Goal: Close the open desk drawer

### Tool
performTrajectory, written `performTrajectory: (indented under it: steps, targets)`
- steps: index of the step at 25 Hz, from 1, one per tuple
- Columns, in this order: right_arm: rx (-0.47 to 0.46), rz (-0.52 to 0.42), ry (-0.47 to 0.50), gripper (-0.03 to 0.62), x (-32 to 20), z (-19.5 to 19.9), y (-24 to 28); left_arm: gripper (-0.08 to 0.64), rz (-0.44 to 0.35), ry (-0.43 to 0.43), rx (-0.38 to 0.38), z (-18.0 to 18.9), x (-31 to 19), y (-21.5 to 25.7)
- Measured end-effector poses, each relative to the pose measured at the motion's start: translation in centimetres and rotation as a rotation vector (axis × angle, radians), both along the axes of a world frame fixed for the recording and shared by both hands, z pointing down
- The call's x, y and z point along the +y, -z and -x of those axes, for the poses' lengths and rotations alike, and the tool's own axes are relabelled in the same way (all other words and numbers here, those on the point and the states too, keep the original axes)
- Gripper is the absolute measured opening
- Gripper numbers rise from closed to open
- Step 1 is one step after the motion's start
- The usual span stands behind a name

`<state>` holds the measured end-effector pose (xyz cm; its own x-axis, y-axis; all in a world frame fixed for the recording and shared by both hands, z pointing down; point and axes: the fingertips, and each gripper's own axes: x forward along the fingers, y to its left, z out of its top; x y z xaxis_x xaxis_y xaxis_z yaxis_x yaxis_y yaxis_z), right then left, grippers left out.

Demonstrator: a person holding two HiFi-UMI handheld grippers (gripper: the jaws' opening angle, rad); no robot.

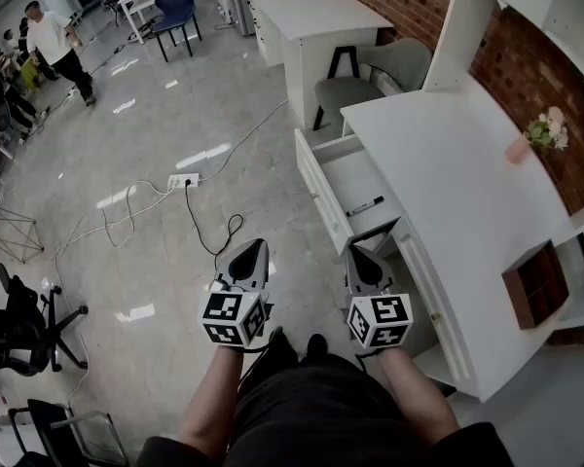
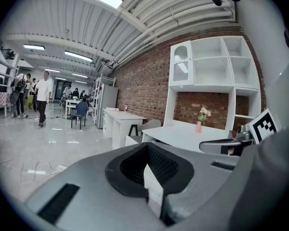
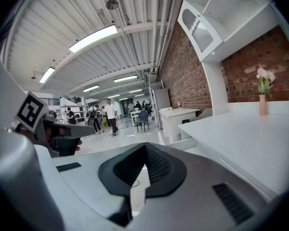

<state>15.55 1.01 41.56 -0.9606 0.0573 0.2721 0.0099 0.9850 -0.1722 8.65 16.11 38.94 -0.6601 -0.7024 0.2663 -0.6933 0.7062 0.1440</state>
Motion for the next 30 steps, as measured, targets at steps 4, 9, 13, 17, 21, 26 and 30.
performTrajectory:
  steps: [4, 9, 13, 17, 21, 26, 30]
  targets:
    - [0.001, -0.001, 0.002, 0.005, -0.3, 0.1, -0.1, 0.009, 0.006, 0.000, -0.001, 0.0, -0.4, -0.1]
    - [-0.019, 0.010, 0.013, 0.005, -0.2, 0.3, 0.4, 0.009, 0.007, 0.018, -0.005, 0.4, -0.3, -0.2]
    - [-0.024, 0.018, 0.011, 0.005, -0.3, 0.2, 0.4, 0.009, 0.004, 0.038, 0.006, 0.5, 0.1, -0.6]
    - [-0.022, 0.017, 0.000, 0.005, -0.6, 0.2, 0.2, 0.009, 0.005, 0.061, 0.012, 0.5, 0.7, -1.0]
    - [-0.015, 0.013, -0.001, 0.005, -0.4, 0.3, -0.3, 0.009, 0.010, 0.081, 0.013, 0.8, 1.5, -1.3]
    - [-0.001, 0.020, 0.005, 0.005, 0.0, 1.5, -0.8, 0.009, 0.024, 0.096, 0.022, 2.0, 1.9, -2.0]
    - [0.006, 0.016, 0.005, 0.005, 0.3, 3.8, -1.0, 0.009, 0.026, 0.100, 0.033, 4.2, 2.4, -3.0]
